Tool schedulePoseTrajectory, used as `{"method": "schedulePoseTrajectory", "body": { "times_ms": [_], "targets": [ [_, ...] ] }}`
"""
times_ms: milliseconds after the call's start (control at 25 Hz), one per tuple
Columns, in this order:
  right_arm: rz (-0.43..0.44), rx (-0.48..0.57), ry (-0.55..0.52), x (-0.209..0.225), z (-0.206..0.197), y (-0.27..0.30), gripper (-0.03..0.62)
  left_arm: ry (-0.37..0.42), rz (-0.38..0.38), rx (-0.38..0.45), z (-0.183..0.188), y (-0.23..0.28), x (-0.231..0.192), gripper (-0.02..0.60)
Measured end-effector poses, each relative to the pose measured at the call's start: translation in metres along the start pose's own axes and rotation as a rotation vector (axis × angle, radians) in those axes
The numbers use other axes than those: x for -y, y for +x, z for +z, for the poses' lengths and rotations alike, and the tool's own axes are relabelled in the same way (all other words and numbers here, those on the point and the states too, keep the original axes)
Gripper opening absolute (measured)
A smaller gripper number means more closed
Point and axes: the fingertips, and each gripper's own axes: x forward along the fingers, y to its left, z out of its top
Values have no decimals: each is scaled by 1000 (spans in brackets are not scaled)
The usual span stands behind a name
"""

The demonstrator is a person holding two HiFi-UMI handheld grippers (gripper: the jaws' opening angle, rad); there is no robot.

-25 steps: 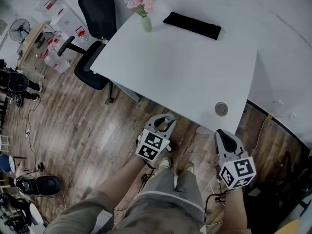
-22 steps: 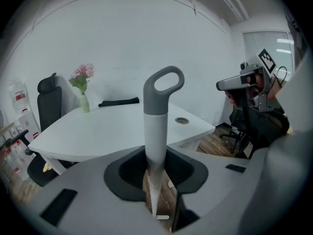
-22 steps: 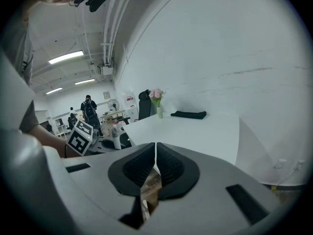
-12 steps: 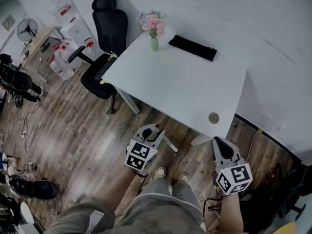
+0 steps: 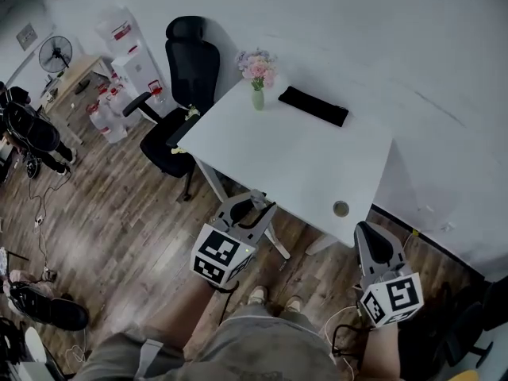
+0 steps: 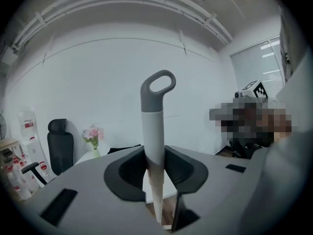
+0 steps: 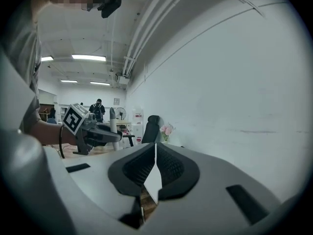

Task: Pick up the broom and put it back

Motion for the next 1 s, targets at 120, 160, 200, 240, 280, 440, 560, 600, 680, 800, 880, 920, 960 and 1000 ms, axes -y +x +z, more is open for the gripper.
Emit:
{"method": "schedulePoseTrajectory", "body": {
  "times_ms": [120,160,200,240,280,440,560,600,680,800,880,920,960,1000],
  "targets": [
    [8,47,-14,-2,26,-9,35,11,1,37,26,-13,1,110],
    [13,60,-19,-4,33,-13,37,13,1,44,31,-19,1,110],
    [18,72,-24,-6,39,-16,35,16,2,47,36,-25,2,110],
    [25,82,-30,-8,45,-19,35,19,1,47,39,-31,4,110],
    [32,88,-38,-11,50,-22,37,22,1,45,42,-37,5,110],
    [73,85,-89,-20,62,-27,35,28,11,28,44,-54,8,110],
    [83,85,-95,-21,61,-26,35,29,24,4,36,-60,8,110],
    [81,93,-88,-21,61,-27,35,28,29,-7,33,-60,8,110],
    [82,107,-68,-21,62,-27,35,25,38,-25,28,-61,7,110],
    [96,105,-47,-22,59,-23,35,15,56,-32,25,-64,3,110],
    [111,91,-45,-24,55,-18,37,10,66,-34,24,-65,0,110],
    [118,85,-45,-25,53,-15,37,8,69,-35,24,-65,-1,110],
    [125,81,-44,-26,51,-12,35,6,74,-37,23,-65,-2,110],
    [132,80,-42,-26,50,-10,35,5,78,-38,22,-66,-3,110]
  ]
}}
